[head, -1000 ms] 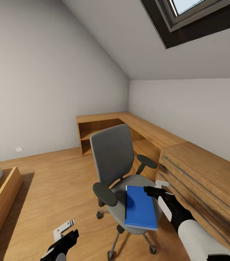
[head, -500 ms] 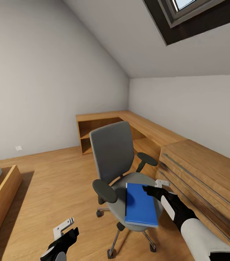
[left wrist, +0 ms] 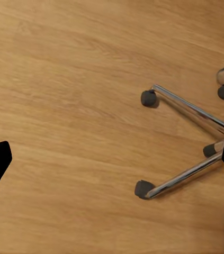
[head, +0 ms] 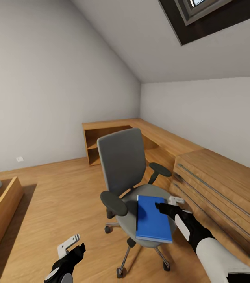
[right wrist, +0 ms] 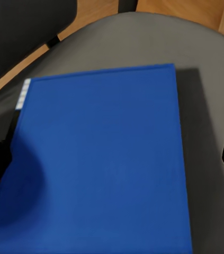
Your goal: In the bedroom, organize the workspace by keeping the computer under the desk, ensuring the monitor is on the desk, placing the keyboard on the desk next to the monitor, placing the mouse on the desk next to the keyboard, moving the folder from the swivel chair onto the desk next to the mouse, stacking the notebook on top of the folder with the pen on top of the notebook, and positioning the swivel chair next to the desk.
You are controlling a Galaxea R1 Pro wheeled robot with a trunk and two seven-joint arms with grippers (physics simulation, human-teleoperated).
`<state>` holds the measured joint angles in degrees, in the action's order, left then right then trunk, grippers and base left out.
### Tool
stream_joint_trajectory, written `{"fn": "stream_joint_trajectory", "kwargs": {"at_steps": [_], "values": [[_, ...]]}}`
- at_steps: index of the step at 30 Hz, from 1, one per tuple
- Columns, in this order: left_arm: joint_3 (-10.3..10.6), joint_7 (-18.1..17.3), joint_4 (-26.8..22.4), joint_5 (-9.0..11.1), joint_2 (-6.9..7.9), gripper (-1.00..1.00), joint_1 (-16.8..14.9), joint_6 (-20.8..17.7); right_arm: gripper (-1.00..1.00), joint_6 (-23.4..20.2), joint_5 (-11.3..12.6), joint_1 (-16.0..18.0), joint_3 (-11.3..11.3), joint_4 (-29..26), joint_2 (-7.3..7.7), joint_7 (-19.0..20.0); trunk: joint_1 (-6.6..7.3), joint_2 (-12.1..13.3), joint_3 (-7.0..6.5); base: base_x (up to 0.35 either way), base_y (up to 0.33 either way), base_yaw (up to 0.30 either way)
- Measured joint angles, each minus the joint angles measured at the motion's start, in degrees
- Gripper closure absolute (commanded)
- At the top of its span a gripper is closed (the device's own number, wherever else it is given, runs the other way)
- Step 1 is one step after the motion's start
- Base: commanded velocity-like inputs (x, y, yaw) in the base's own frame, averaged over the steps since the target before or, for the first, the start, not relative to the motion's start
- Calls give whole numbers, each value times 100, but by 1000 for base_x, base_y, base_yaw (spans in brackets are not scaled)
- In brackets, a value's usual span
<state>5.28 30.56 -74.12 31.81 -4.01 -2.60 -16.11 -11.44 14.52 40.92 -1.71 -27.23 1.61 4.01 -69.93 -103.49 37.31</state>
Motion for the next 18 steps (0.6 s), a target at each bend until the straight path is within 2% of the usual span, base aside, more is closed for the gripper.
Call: {"fn": "stream_joint_trajectory", "kwargs": {"at_steps": [18], "values": [[2, 7, 3, 0, -2, -100, 1, 15, -100, 27, -14, 1, -25, 56, -12, -74, -395, -722, 323, 0, 0, 0]]}}
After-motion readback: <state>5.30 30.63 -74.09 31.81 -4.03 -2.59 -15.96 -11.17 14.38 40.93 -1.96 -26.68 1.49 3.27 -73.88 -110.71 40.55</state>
